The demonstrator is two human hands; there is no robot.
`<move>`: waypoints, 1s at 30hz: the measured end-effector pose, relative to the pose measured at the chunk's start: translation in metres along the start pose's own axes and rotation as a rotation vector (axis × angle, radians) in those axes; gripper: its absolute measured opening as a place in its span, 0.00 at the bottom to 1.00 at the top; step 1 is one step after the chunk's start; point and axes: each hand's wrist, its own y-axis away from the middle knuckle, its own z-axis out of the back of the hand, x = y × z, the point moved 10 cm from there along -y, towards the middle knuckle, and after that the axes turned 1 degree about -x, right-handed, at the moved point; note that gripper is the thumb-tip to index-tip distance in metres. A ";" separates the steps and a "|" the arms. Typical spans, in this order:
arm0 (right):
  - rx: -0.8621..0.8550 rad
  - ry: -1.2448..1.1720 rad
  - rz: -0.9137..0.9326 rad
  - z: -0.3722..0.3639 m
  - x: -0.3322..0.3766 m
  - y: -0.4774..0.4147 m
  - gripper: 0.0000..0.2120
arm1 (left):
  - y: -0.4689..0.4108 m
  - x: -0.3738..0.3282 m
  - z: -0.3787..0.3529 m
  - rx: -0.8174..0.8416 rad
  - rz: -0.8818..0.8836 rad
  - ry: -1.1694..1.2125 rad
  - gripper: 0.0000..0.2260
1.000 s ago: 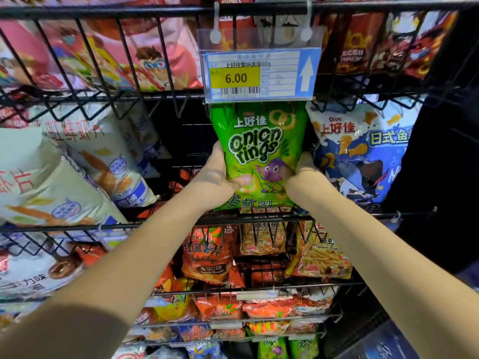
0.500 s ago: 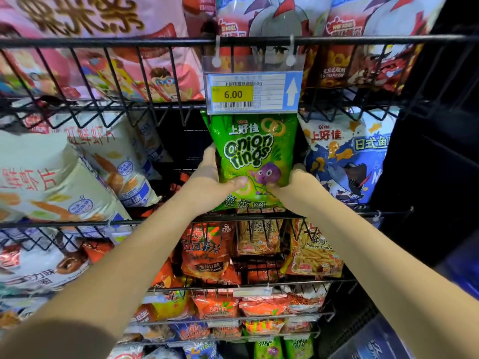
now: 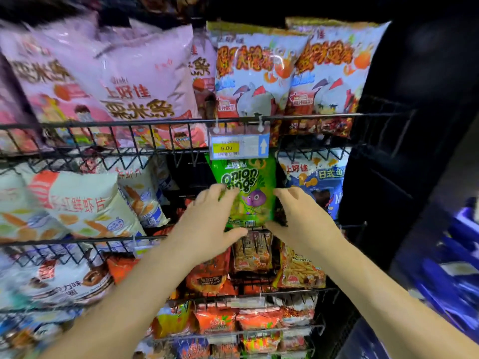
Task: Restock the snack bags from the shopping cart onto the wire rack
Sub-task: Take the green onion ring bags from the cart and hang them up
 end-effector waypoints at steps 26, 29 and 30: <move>-0.161 0.237 -0.607 0.116 -0.082 0.301 0.31 | 0.087 -0.255 -0.024 0.027 -0.736 0.054 0.32; -0.150 0.270 -0.745 0.134 -0.097 0.357 0.30 | 0.109 -0.306 -0.033 0.048 -0.847 0.087 0.32; -0.146 0.276 -0.792 0.141 -0.102 0.376 0.31 | 0.117 -0.323 -0.035 0.053 -0.884 0.101 0.32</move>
